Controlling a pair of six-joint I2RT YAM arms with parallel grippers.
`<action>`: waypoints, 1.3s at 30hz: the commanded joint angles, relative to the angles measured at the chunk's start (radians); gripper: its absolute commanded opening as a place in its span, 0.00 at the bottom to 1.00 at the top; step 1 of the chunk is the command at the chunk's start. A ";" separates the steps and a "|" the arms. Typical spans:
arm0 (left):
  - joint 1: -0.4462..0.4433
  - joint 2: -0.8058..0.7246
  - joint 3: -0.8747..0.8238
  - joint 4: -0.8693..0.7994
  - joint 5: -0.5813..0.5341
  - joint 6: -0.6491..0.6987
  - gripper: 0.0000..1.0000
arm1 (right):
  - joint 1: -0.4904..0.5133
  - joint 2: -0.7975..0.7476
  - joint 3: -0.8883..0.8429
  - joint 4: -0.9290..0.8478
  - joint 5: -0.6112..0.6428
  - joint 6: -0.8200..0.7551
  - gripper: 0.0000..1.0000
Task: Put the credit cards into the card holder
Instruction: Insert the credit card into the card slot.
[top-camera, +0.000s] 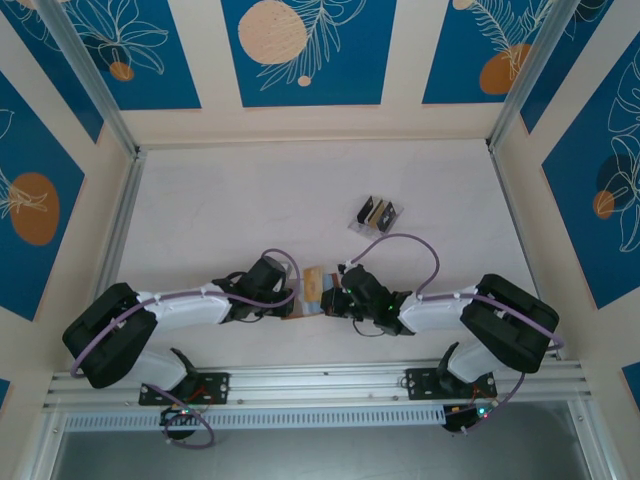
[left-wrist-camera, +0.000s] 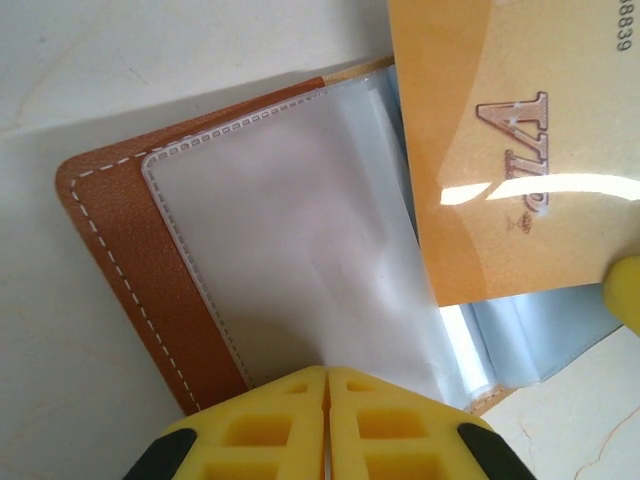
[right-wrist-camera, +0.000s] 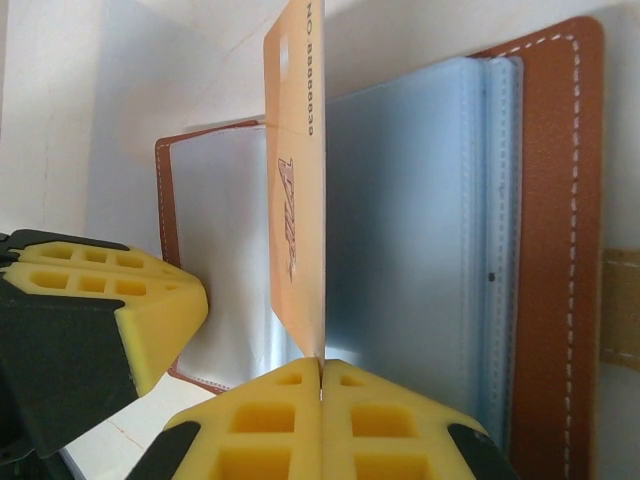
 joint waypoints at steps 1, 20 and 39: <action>0.004 -0.007 -0.016 -0.024 -0.023 0.000 0.08 | 0.008 0.027 -0.021 0.029 0.008 0.057 0.00; 0.005 -0.018 -0.021 -0.030 -0.029 0.005 0.08 | 0.003 0.029 -0.027 0.059 -0.080 0.109 0.00; 0.006 -0.017 -0.018 -0.030 -0.031 0.009 0.08 | -0.031 -0.021 -0.015 0.055 -0.160 0.100 0.00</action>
